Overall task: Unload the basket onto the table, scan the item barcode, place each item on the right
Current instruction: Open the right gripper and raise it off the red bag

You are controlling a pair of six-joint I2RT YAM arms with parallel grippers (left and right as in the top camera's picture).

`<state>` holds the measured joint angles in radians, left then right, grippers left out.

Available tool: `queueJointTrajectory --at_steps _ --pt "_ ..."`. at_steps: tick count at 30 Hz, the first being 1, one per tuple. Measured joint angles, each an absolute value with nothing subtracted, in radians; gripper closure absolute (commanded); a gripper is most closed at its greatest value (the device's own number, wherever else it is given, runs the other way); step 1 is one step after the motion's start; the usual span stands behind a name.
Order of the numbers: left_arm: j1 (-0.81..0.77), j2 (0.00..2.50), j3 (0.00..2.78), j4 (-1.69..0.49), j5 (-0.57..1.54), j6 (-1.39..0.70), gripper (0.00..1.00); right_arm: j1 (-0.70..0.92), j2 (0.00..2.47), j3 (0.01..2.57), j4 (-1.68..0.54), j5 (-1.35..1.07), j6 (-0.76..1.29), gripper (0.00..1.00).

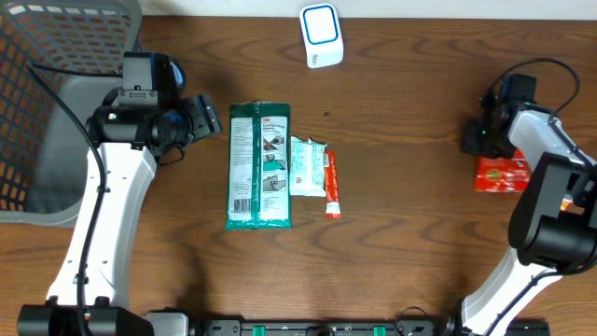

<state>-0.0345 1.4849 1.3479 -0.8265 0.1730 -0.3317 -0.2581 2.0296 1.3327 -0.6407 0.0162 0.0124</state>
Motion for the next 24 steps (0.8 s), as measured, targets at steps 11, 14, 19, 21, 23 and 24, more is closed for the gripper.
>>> queueJointTrajectory --at_steps 11,14,19,21,23,24 --pt "-0.035 1.485 1.348 -0.826 0.173 -0.332 0.19 -0.324 1.979 1.333 -0.676 0.072 0.012 0.99" --pt "-0.035 1.485 1.348 -0.826 0.173 -0.332 0.19 -0.324 1.915 1.333 -0.672 -0.020 0.012 0.93" --pt "-0.035 1.485 1.348 -0.826 0.173 -0.332 0.19 -0.318 1.826 1.344 -0.697 -0.314 0.061 0.82" --pt "-0.035 1.485 1.348 -0.826 0.173 -0.332 0.19 -0.300 1.817 1.349 -0.734 -0.408 0.082 0.79" --pt "-0.035 1.485 1.348 -0.827 0.173 -0.332 0.19 -0.262 1.817 1.349 -0.793 -0.468 0.098 0.76" --pt "-0.035 1.485 1.348 -0.826 0.173 -0.331 0.19 -0.237 1.817 1.349 -0.819 -0.487 0.103 0.74"
